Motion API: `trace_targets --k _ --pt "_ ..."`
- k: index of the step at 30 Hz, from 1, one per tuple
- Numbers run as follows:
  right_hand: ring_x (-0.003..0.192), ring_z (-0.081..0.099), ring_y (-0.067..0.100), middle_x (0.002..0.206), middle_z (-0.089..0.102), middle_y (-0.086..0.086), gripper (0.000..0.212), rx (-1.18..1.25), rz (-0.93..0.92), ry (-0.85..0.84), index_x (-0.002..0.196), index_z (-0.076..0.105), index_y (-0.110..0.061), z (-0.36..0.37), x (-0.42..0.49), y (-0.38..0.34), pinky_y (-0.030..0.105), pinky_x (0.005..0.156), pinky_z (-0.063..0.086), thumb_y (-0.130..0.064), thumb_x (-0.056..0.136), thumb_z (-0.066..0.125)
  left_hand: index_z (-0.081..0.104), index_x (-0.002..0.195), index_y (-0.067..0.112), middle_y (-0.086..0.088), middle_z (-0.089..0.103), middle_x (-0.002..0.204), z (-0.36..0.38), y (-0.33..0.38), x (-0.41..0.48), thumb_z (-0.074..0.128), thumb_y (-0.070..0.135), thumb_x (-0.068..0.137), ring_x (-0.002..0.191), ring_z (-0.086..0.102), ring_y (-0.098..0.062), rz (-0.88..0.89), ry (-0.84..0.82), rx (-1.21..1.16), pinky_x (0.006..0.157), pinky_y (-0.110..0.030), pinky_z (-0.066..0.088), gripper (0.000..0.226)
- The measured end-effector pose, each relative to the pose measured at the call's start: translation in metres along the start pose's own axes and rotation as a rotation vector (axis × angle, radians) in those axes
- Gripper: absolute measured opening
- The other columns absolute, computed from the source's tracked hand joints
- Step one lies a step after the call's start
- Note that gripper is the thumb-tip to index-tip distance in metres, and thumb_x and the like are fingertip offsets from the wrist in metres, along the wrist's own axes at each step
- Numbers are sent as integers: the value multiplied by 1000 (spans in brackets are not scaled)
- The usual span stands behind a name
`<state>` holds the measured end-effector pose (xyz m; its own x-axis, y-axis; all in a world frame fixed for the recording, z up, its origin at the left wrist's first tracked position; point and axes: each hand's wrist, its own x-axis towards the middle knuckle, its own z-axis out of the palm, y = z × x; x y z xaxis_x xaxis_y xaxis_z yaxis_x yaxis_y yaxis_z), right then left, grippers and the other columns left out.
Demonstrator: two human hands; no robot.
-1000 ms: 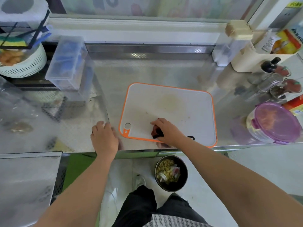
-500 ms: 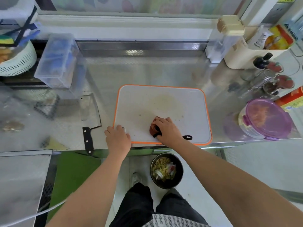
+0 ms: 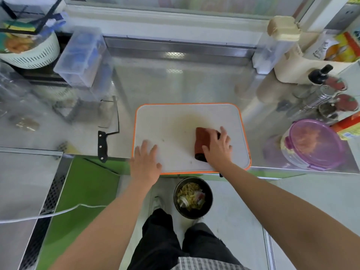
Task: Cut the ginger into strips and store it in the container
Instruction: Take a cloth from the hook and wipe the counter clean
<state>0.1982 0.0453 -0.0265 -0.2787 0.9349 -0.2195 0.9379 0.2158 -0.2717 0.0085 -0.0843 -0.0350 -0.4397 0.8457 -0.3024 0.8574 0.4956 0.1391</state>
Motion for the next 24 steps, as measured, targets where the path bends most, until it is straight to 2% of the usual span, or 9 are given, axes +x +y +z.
trace_targets --k 2,3,7,10,12,14,19,22,24 --pt "140 12 33 154 13 11 67 -140 -59 -88 141 35 -25 14 -5 0 49 106 26 -59 86 50 27 144 26 -7 12 156 3 6 4 50 34 93 139 19 -32 17 -50 16 106 -43 33 57" --pt "138 15 33 152 17 11 71 -152 -53 -93 139 36 -22 16 -3 -1 48 106 28 -62 83 52 29 144 25 -9 14 156 3 9 6 50 34 93 139 19 -32 0 -50 11 107 -43 32 55" --pt "114 39 38 129 37 17 43 104 -41 -35 126 50 -12 5 25 2 41 95 41 -12 83 55 40 136 22 -17 20 151 0 13 15 55 36 90 137 22 -36 -73 35 -49 107 -46 30 50" --pt "109 45 37 121 43 18 47 358 4 178 121 56 -11 -8 48 15 38 92 41 4 78 47 32 142 26 -13 16 154 -1 18 29 53 45 89 140 17 -36 -81 40 -54 110 -50 23 60" --pt "115 40 36 127 41 17 53 379 71 273 129 53 -13 -12 62 24 38 99 38 6 79 46 22 147 30 -11 8 158 0 24 42 48 52 90 144 7 -35 -83 -5 -69 112 -54 16 66" --pt "120 33 34 139 34 15 55 220 115 174 138 46 -15 -6 66 27 37 103 34 1 85 47 16 150 30 -8 4 159 2 29 54 42 57 92 145 2 -35 -96 -41 -92 112 -59 12 68" --pt "112 44 31 123 49 11 42 370 -175 62 118 65 -10 1 62 30 30 96 38 3 80 53 41 137 20 -13 24 151 7 44 69 36 49 97 137 18 -39 -182 87 -135 105 -66 19 49" --pt "115 41 33 129 45 14 49 397 14 209 124 61 -11 -17 86 52 31 103 34 6 80 49 47 128 13 -17 30 145 9 54 74 39 46 97 133 22 -43 -224 98 -138 101 -72 19 46" --pt "114 39 38 136 40 16 54 252 68 174 131 56 -13 -13 87 53 35 104 31 2 80 51 48 125 11 -19 32 143 8 55 76 41 45 97 132 25 -44 -236 95 -131 99 -73 21 45"
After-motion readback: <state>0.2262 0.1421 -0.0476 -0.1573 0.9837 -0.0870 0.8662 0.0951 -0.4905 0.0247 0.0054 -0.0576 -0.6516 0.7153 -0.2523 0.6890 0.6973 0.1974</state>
